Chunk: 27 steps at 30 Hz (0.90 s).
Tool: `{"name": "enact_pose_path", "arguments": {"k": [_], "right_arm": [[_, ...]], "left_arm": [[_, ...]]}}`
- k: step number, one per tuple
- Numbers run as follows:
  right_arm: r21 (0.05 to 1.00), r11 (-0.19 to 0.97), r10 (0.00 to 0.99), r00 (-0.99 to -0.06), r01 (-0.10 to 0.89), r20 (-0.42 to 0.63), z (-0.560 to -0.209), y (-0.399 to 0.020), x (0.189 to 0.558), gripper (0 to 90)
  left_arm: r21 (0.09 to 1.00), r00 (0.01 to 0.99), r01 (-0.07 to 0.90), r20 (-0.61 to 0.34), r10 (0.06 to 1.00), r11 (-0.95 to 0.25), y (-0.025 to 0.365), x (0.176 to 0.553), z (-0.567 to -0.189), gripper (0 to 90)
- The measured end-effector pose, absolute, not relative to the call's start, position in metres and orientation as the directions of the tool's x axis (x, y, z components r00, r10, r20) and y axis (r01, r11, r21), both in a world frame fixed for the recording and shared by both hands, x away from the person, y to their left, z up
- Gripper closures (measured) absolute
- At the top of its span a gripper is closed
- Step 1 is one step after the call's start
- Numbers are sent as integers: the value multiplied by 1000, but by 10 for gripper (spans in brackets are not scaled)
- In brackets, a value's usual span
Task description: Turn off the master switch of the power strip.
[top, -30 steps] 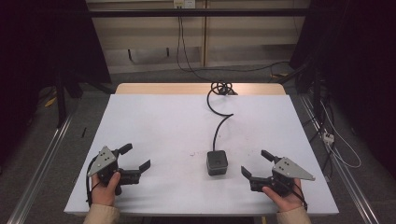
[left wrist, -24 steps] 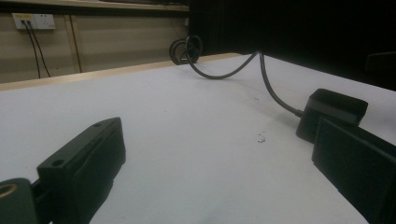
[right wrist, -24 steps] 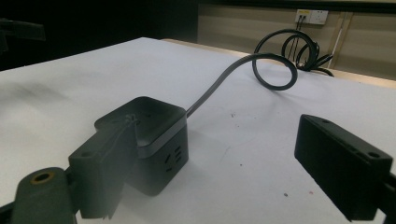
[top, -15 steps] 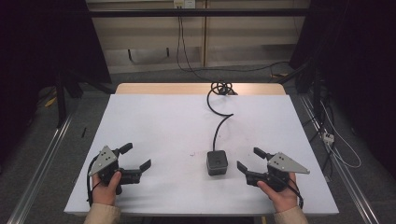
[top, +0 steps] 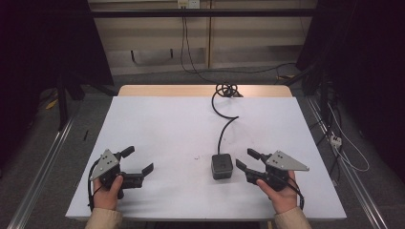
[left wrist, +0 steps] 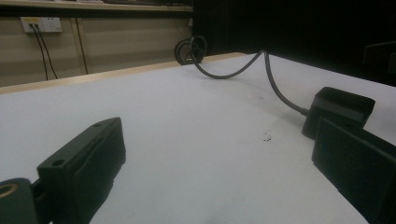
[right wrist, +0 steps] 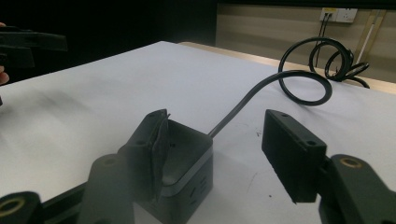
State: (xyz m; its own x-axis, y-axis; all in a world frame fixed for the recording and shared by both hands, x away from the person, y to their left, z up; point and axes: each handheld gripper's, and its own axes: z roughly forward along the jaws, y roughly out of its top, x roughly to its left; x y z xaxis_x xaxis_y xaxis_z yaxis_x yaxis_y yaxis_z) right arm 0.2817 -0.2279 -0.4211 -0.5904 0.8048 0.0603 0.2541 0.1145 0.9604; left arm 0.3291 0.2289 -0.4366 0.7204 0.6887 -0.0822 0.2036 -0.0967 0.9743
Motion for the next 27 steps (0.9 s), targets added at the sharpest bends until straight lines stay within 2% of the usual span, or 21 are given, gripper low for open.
{"name": "enact_pose_path", "arguments": {"k": [14,27], "right_arm": [[956,131,778,-625,262,65,-415,-225,289,623],[955,144,754,-654,261,65,-412,-216,290,701]], "left_arm": [[975,715,202,-83,694,-92,226,333,-437,28],[975,716,202,-80,693,-96,226,331,-438,28]]}}
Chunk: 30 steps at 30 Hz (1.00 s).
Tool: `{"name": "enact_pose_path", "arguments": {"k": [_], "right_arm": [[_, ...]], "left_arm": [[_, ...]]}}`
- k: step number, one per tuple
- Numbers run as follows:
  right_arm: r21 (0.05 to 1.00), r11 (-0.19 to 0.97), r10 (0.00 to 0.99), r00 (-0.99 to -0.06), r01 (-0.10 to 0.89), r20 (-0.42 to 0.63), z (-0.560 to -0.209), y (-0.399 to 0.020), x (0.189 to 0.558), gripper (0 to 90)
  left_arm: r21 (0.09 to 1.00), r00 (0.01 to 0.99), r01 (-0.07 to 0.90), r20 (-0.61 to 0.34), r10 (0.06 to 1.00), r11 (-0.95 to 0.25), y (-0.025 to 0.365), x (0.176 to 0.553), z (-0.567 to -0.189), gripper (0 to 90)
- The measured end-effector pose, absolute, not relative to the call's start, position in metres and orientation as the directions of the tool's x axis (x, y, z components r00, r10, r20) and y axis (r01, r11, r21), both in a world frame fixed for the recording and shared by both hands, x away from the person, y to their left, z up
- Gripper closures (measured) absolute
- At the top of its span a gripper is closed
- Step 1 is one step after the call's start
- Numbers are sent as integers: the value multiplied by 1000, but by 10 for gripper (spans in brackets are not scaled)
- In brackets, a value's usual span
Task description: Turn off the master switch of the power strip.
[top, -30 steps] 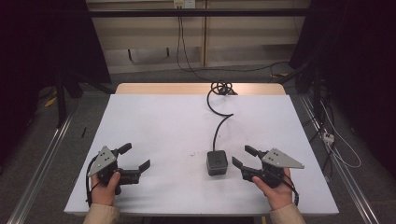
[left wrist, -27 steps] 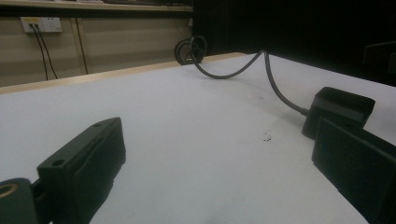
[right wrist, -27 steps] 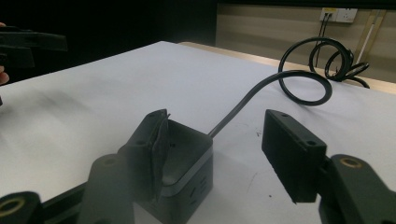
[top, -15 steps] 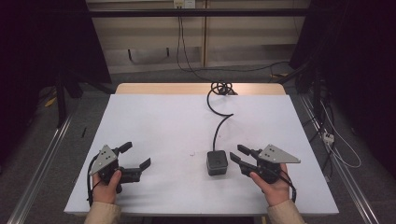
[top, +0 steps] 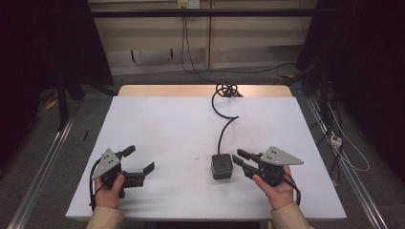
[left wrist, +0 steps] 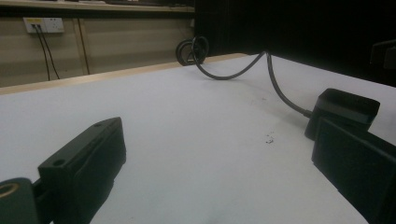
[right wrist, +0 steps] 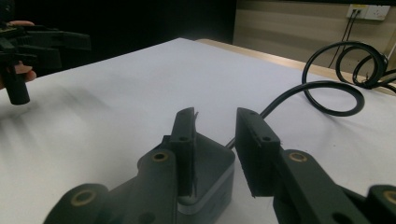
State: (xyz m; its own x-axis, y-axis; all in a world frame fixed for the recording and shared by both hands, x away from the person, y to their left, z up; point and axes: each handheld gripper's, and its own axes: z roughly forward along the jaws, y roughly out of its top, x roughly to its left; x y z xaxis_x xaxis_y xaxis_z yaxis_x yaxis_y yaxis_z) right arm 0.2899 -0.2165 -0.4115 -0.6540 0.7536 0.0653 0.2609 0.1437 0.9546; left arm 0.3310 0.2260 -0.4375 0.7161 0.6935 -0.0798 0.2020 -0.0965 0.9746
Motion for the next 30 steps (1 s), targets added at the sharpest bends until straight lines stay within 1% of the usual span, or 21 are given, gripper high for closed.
{"name": "enact_pose_path", "arguments": {"k": [4,6,9,14,19,30], "right_arm": [[955,147,740,-669,259,67,-410,-210,290,718],[954,137,731,-677,268,85,-410,-205,292,727],[952,147,730,-679,267,78,-411,-203,294,731],[950,142,729,-678,279,90,-412,-203,297,733],[949,158,730,-680,273,74,-412,-203,297,740],[946,168,715,-695,276,76,-412,-197,298,773]], "left_arm": [[975,713,201,-83,696,-90,227,331,-438,28],[976,711,201,-82,699,-90,228,331,-437,28],[976,711,200,-81,699,-90,229,331,-437,28],[976,710,200,-81,700,-90,230,330,-437,28],[975,716,202,-84,693,-90,228,330,-437,28],[975,715,202,-84,694,-90,229,329,-437,28]]}}
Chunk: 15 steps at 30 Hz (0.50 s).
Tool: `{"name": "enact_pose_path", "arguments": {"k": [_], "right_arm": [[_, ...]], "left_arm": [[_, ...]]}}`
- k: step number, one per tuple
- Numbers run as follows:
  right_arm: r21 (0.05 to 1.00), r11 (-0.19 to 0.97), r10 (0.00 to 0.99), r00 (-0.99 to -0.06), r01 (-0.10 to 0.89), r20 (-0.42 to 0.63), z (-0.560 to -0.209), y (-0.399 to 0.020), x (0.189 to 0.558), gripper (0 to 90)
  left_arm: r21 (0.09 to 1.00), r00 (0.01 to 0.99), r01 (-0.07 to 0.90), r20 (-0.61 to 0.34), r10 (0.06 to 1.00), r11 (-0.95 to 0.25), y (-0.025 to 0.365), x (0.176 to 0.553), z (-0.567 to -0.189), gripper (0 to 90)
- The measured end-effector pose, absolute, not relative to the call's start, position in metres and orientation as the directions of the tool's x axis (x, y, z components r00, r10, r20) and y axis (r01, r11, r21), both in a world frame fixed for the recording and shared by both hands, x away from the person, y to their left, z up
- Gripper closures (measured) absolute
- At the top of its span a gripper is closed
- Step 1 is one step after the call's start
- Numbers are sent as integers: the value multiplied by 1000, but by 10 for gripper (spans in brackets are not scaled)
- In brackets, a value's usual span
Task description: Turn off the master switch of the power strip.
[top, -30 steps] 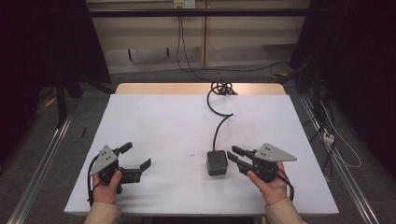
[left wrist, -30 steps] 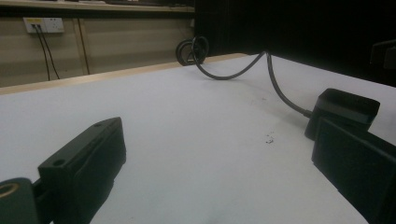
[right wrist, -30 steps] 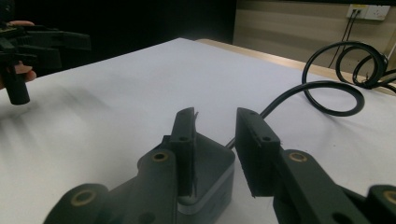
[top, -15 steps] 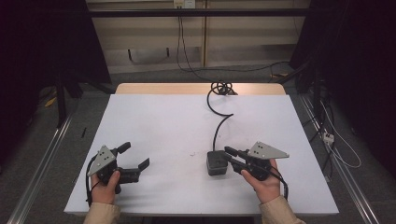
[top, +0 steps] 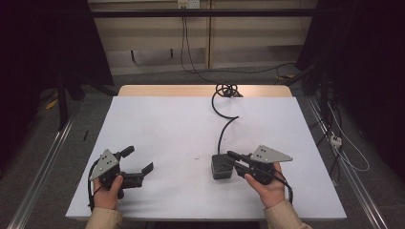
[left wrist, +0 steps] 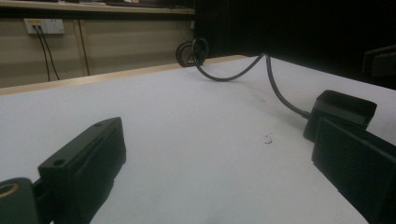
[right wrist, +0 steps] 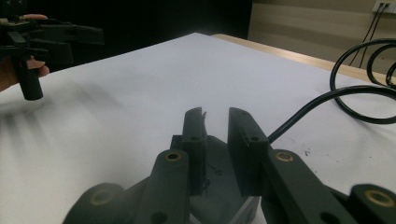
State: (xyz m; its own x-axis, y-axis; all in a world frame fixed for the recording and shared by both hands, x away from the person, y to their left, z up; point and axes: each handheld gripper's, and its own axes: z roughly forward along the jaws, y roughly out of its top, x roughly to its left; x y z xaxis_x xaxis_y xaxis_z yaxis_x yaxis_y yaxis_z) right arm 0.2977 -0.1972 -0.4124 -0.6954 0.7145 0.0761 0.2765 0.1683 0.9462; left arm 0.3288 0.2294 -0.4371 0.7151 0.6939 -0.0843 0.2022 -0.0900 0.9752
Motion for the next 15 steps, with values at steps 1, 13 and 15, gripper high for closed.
{"name": "enact_pose_path", "arguments": {"k": [1,13,15], "right_arm": [[947,167,713,-697,275,76,-412,-197,298,777],[939,167,711,-697,301,97,-415,-198,300,815],[938,169,711,-696,302,96,-415,-197,300,817]], "left_arm": [[975,714,202,-85,695,-89,230,329,-437,28],[975,713,201,-81,697,-91,232,328,-436,28],[976,714,199,-81,696,-91,232,327,-436,28]]}}
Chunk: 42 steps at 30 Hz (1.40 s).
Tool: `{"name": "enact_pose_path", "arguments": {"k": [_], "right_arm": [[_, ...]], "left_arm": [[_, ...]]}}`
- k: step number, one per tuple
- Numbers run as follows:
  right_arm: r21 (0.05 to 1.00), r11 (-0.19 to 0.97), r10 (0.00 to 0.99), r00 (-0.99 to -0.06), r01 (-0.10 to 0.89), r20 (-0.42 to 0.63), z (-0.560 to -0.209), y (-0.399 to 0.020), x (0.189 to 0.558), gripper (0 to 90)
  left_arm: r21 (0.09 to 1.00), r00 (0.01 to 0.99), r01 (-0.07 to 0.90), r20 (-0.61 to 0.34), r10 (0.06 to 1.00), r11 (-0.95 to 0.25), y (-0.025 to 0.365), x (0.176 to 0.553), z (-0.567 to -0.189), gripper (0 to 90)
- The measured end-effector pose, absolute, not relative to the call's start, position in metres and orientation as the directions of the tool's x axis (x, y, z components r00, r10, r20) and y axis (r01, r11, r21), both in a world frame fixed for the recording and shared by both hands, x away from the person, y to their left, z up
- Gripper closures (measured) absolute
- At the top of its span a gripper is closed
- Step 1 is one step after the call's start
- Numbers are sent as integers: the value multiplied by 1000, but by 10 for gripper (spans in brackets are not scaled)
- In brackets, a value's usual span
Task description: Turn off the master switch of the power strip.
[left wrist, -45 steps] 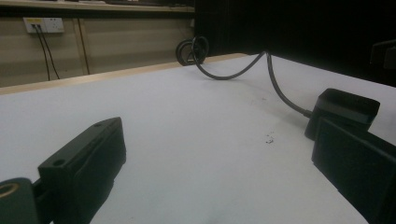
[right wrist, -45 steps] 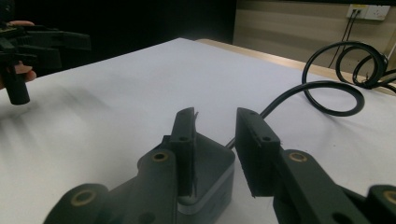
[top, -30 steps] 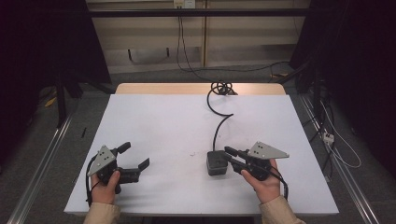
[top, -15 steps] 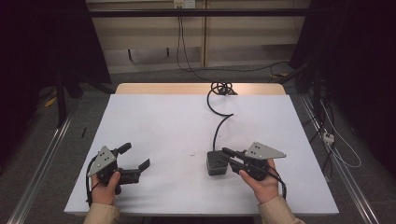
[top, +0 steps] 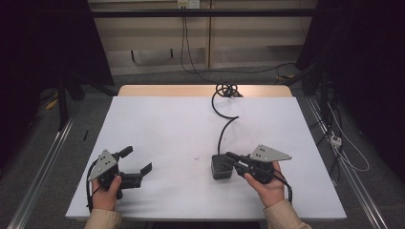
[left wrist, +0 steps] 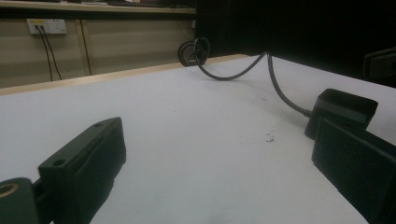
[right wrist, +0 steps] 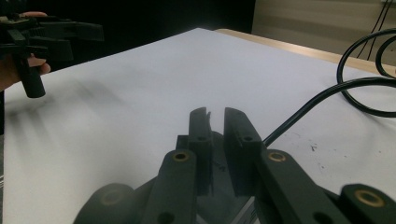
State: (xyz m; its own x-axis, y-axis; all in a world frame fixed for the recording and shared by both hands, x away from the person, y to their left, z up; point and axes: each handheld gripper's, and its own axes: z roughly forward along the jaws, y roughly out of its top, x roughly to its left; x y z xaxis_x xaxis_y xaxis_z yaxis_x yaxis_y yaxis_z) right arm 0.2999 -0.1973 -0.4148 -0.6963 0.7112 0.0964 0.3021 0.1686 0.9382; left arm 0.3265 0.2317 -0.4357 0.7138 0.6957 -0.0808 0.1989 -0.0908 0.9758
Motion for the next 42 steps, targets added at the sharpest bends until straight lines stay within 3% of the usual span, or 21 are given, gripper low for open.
{"name": "enact_pose_path", "arguments": {"k": [42], "right_arm": [[931,174,692,-713,321,116,-416,-191,302,881]], "left_arm": [[976,716,203,-90,692,-83,234,325,-437,28]]}}
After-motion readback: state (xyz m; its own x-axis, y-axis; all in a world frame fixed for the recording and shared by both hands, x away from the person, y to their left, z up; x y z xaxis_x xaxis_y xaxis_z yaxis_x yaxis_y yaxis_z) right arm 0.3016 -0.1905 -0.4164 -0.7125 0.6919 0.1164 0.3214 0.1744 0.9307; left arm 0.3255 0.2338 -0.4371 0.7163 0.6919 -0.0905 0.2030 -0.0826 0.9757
